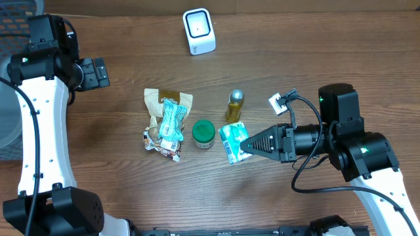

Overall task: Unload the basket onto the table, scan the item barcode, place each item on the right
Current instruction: 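Carry the tissue pack up to the white scanner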

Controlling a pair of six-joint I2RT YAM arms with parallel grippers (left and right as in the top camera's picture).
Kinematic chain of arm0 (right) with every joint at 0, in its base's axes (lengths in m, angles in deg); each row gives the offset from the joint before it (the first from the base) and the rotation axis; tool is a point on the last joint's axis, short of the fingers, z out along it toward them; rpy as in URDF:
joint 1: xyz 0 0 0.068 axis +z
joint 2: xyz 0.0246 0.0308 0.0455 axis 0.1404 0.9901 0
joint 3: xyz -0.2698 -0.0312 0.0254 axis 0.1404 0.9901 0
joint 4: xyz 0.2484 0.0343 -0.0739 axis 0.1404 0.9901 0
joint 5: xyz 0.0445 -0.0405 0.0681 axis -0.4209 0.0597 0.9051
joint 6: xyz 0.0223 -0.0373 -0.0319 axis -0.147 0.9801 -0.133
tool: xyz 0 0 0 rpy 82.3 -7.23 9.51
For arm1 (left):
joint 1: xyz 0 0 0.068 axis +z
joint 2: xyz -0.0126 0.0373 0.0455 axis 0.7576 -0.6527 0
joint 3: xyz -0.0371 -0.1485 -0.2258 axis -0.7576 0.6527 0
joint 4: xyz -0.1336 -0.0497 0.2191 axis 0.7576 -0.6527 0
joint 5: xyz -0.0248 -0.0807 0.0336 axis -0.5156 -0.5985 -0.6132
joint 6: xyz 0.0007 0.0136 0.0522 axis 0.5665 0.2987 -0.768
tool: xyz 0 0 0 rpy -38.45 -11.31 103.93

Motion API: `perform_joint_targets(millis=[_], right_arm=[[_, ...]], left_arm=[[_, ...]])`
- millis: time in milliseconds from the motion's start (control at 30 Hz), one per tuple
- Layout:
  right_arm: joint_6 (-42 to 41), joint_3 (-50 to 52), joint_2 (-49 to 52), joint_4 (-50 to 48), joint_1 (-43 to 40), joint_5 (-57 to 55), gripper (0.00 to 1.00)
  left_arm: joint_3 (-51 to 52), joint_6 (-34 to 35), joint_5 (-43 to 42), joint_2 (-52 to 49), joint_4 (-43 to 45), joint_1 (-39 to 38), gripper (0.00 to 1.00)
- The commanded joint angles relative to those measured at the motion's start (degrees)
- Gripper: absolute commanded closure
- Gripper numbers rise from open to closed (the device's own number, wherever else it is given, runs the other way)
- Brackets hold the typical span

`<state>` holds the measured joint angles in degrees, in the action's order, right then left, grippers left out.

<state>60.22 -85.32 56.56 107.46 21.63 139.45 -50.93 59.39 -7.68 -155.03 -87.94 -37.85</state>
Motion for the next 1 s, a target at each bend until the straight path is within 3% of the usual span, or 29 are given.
perform_joint_targets(millis=[0,100,200,300,367,567,733,800,967], right_arm=[[4.4,-0.7,-0.7,1.8,0.5,-18.2,0.96],[4.1,-0.7,-0.5,2.4,1.5,-31.5,0.96],[-1.9,-1.0,-0.3,0.5,1.9,-42.0,0.97],[-2.2,-5.7,1.4,2.1,1.9,-43.6,0.97],[-2.2,-12.2,4.3,6.3,1.9,-43.7,0.97],[0.3,-44.6,20.9,27.2,1.9,-44.0,0.97],[1.2,-69.1,34.7,37.6,3.3,-52.9,0.97],[1.1,-73.5,37.9,36.9,4.7,-56.6,0.96],[3.0,-73.7,41.7,31.5,9.0,-68.0,0.96]], left_arm=[[-1.1,-1.2,0.3,0.7,0.0,0.2,0.0],[-1.1,-1.2,0.3,0.7,0.0,0.2,0.01],[-1.1,-1.2,0.3,0.7,0.0,0.2,0.0],[-1.1,-1.2,0.3,0.7,0.0,0.2,0.01],[-1.1,-1.2,0.3,0.7,0.0,0.2,0.01],[-1.1,-1.2,0.3,0.7,0.0,0.2,0.0],[-1.1,-1.2,0.3,0.7,0.0,0.2,0.0],[-1.1,-1.2,0.3,0.7,0.0,0.2,0.0],[-1.1,-1.2,0.3,0.7,0.0,0.2,0.01]])
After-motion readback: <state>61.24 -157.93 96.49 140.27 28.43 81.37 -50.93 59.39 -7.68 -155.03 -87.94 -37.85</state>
